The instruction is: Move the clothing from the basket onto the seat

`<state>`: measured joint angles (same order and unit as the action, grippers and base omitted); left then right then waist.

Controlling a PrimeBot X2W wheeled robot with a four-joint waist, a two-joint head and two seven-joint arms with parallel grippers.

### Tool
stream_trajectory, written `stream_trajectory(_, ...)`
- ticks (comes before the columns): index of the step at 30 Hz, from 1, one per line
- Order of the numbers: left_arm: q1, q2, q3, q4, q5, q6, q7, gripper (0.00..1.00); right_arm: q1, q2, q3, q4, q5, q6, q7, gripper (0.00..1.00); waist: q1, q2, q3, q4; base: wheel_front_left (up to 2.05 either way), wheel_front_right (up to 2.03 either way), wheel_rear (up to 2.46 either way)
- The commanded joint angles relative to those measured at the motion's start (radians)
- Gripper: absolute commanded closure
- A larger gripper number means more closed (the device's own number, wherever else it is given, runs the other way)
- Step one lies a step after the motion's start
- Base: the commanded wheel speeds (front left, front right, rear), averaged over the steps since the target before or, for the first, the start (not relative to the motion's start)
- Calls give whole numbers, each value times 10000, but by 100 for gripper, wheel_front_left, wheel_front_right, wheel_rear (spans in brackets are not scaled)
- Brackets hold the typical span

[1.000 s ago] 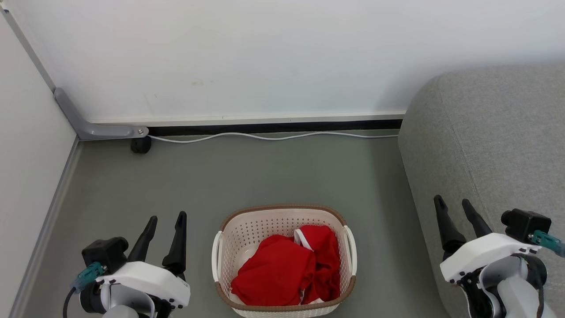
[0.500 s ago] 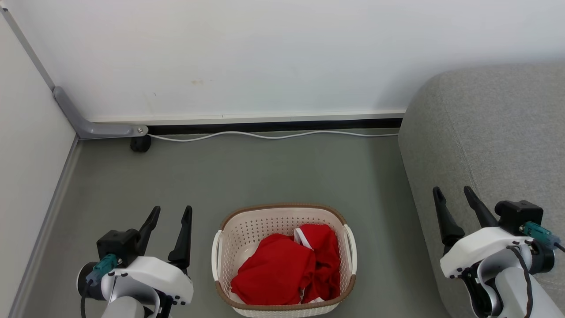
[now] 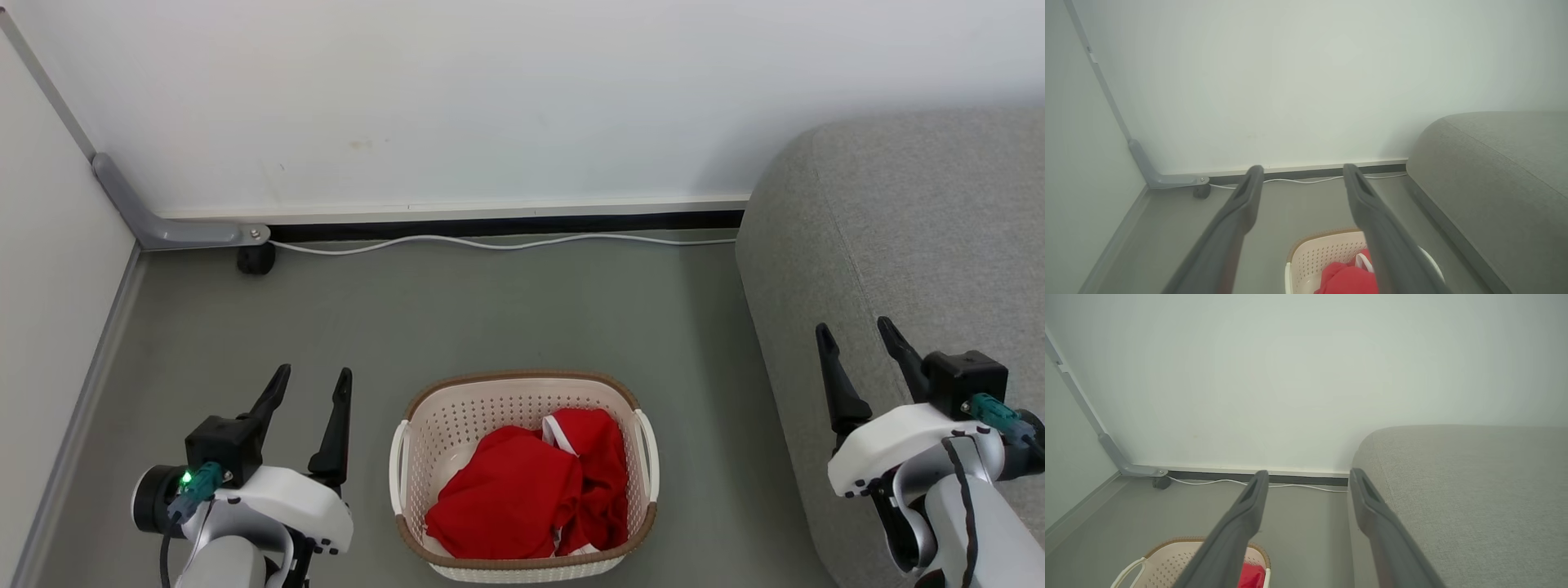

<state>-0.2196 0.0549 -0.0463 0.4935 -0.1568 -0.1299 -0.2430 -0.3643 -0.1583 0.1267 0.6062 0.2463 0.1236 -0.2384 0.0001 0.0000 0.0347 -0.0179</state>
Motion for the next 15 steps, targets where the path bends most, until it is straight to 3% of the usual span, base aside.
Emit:
stream_trajectory(1,-591,166,349,-176,295,-7,-146,0,-361,-61,129,-115,-311,71,-192,0,-1,0,8,-2,0,0,0)
stream_trajectory(15,-640,47,482,-91,415,-8,-187,0,-347,58,-240,-235,-649,71,-233,0,-1,0,102,-4,0,0,0)
